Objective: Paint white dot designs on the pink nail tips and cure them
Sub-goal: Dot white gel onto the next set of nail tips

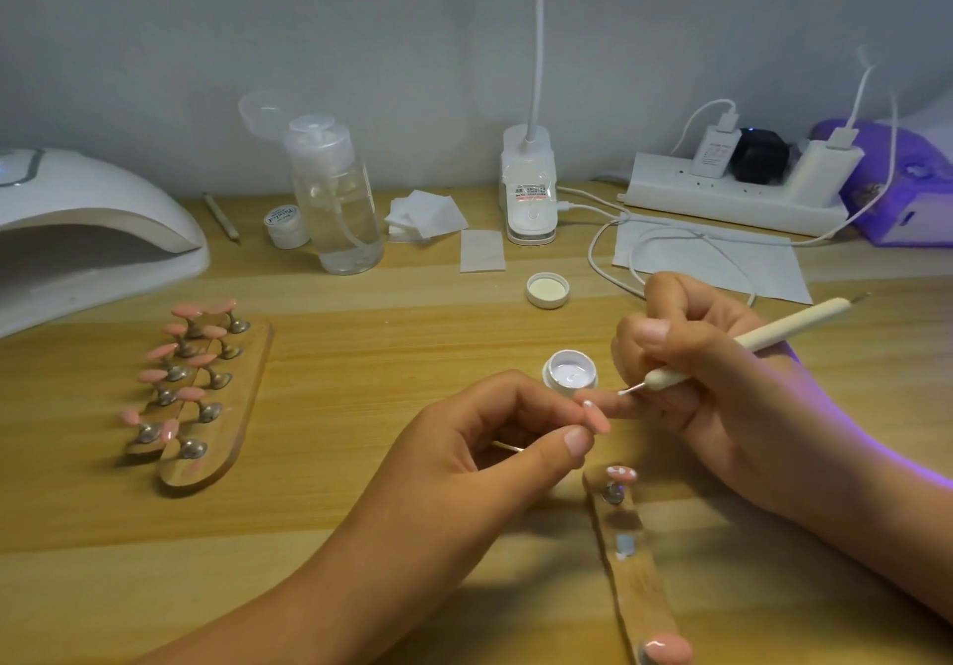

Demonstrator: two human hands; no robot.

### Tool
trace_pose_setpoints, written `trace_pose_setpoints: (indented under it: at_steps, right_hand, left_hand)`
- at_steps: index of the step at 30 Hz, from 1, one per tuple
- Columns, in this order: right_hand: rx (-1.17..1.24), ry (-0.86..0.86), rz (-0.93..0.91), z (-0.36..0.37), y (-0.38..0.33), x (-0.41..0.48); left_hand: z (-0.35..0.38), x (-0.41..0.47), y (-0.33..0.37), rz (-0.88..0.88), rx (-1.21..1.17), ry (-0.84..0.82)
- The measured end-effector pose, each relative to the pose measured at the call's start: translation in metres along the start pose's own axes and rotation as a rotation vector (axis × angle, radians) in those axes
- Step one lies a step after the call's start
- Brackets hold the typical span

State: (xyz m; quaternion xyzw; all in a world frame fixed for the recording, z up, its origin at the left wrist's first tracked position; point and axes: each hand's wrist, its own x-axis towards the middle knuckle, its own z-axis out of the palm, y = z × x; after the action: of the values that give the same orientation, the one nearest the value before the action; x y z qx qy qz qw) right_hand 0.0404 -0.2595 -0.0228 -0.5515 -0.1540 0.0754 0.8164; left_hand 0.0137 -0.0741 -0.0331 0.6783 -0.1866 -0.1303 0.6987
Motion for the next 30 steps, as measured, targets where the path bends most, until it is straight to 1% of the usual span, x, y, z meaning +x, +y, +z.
trace_pose_setpoints:
  at_steps: [4,9,12,17,30]
  right_hand:
    - [-0.039,0.034,-0.018,0.002,-0.0002,-0.0017]
    - [-0.073,-0.018,-0.007,0.0009,-0.0002,-0.002]
    - [-0.084,-0.001,-0.02,0.0014,0.0009,-0.0011]
    - [-0.028,-0.018,-0.036,0.0019,0.0018,-0.0012]
    - [-0.096,-0.029,-0.016,-0.0007,0.003,-0.0012]
  left_hand:
    - [0.0,-0.0001,0.0002,-0.001,0.003,0.008]
    - [-0.0002,0.0006,0.0006,0.001,0.004,0.011]
    - [0.0,0.0007,0.0008,0.003,0.006,0.009]
    - [0.0004,0.0006,0.0009,0.005,0.0,0.009]
    - [-0.0005,0.0001,-0.0003,0.005,0.028,0.013]
